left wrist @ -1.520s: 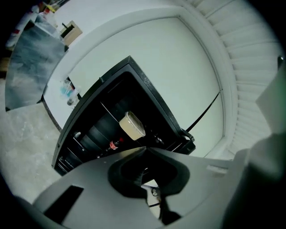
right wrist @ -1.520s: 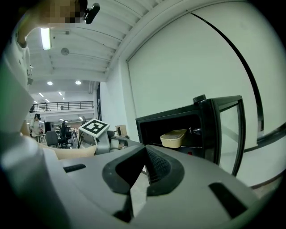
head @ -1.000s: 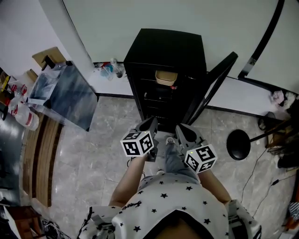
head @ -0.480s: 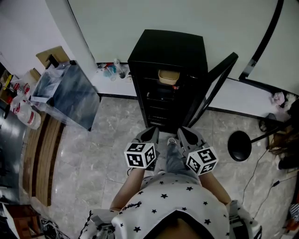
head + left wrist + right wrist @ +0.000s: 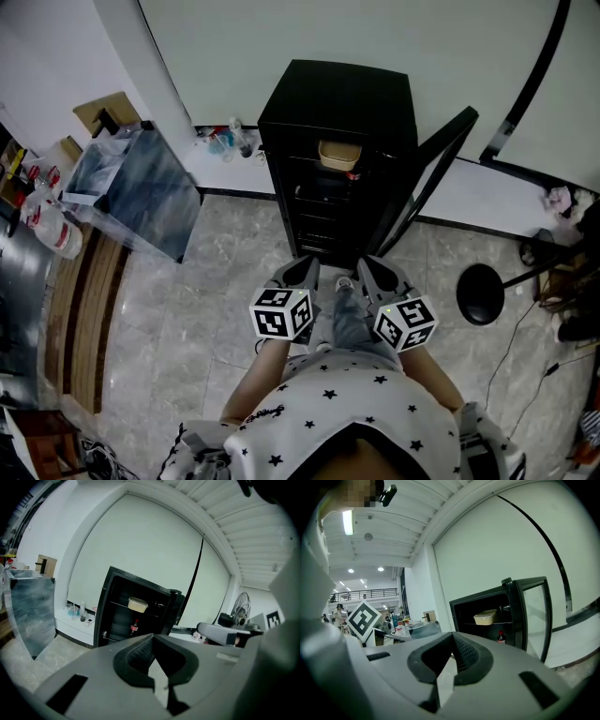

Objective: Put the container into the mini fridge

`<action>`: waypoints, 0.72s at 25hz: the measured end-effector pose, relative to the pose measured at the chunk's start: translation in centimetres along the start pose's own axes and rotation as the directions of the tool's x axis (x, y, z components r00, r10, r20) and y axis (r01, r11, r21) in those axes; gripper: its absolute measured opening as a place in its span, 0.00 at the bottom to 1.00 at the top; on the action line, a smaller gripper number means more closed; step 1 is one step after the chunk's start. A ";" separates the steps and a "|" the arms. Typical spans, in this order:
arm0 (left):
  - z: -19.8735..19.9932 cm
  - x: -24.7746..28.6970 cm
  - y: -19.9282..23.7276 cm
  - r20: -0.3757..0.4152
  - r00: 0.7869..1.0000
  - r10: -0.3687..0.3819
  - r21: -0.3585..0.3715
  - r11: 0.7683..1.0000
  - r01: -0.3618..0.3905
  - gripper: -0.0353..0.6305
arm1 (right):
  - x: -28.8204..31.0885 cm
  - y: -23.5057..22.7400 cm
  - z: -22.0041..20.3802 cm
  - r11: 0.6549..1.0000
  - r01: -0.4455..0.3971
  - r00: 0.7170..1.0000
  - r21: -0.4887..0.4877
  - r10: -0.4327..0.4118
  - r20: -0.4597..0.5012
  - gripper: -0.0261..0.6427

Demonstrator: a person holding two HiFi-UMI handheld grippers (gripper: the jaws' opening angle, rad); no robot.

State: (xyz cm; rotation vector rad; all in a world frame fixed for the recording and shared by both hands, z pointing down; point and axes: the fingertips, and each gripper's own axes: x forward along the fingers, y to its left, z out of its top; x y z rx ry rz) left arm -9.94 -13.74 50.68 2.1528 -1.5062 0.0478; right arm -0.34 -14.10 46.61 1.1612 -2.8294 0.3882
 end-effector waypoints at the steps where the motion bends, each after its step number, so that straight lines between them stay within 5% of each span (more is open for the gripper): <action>1: 0.0 0.0 0.0 0.000 1.000 0.000 -0.002 1.000 0.000 0.07 | 0.0 0.0 -0.1 1.000 -0.001 1.000 0.001 0.001 -0.001 0.03; 18: -0.4 0.7 0.2 -0.013 1.000 -0.004 -0.019 1.000 0.004 0.07 | 0.1 -0.2 -0.2 1.000 -0.021 1.000 -0.005 0.021 -0.017 0.03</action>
